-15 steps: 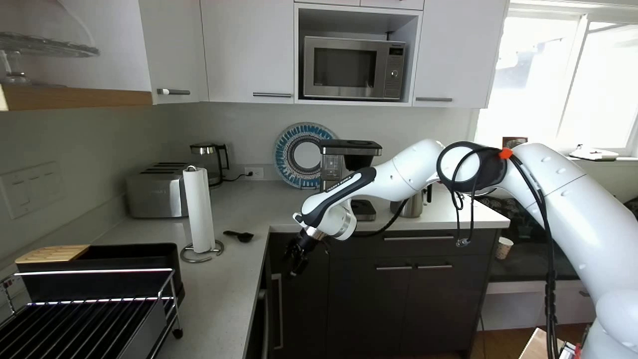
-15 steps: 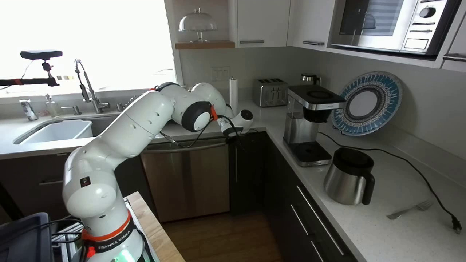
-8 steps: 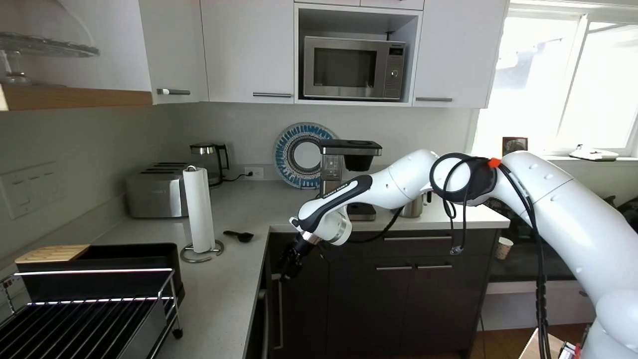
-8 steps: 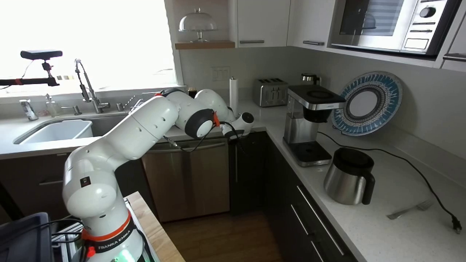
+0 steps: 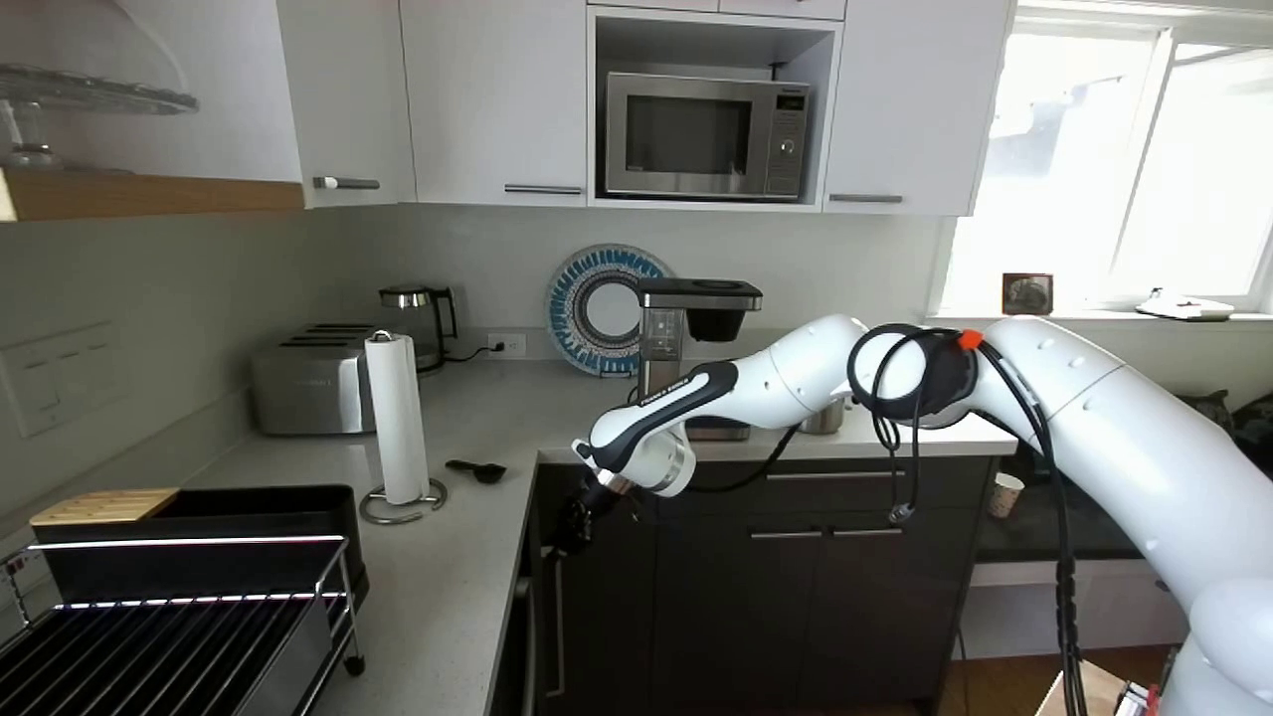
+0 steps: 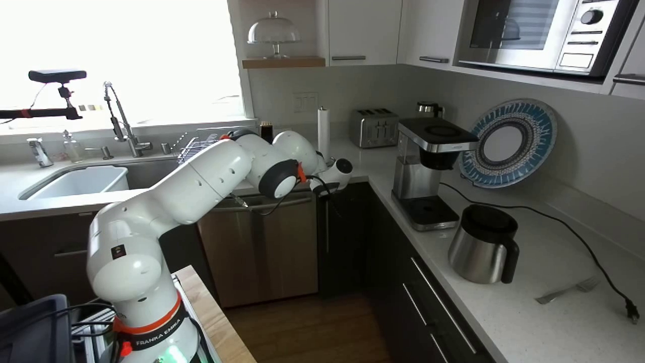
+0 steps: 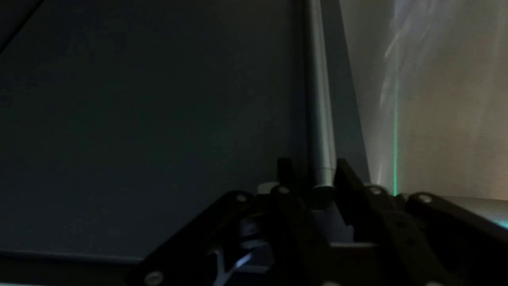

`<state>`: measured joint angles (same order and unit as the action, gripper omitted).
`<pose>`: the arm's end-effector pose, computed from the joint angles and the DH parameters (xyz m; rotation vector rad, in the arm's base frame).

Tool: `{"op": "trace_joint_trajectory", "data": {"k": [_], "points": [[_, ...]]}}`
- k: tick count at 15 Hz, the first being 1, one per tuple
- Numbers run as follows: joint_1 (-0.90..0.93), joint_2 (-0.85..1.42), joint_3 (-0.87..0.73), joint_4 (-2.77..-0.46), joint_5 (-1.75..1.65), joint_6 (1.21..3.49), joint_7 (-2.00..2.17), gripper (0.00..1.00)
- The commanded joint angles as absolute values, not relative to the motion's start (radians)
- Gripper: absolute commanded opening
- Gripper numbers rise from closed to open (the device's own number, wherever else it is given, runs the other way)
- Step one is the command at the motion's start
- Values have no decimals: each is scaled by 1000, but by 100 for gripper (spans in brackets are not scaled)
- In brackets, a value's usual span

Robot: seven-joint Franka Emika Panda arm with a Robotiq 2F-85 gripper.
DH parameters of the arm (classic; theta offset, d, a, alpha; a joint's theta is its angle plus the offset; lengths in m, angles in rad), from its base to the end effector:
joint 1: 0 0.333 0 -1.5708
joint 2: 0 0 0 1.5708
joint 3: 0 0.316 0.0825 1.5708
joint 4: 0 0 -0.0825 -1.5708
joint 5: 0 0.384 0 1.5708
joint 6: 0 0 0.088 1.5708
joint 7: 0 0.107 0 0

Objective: Open the corner cabinet door

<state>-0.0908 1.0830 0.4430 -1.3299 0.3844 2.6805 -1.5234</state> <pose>0.7414 0.1629 0.1386 -2.1969 -1.6094 -0.8074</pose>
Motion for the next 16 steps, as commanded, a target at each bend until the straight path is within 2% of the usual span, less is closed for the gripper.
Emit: {"op": "trace_joint_trajectory", "data": {"k": [1,3,6,16], "points": [[-97,1125,471,-1277,351,2639,-1507,1],[-100,1123,474,-1277,350,2635,-1489,5],[-113,1096,470,-1311,347,2628,-1487,5],[-252,901,478,-1620,304,2595,-1662,5]]}}
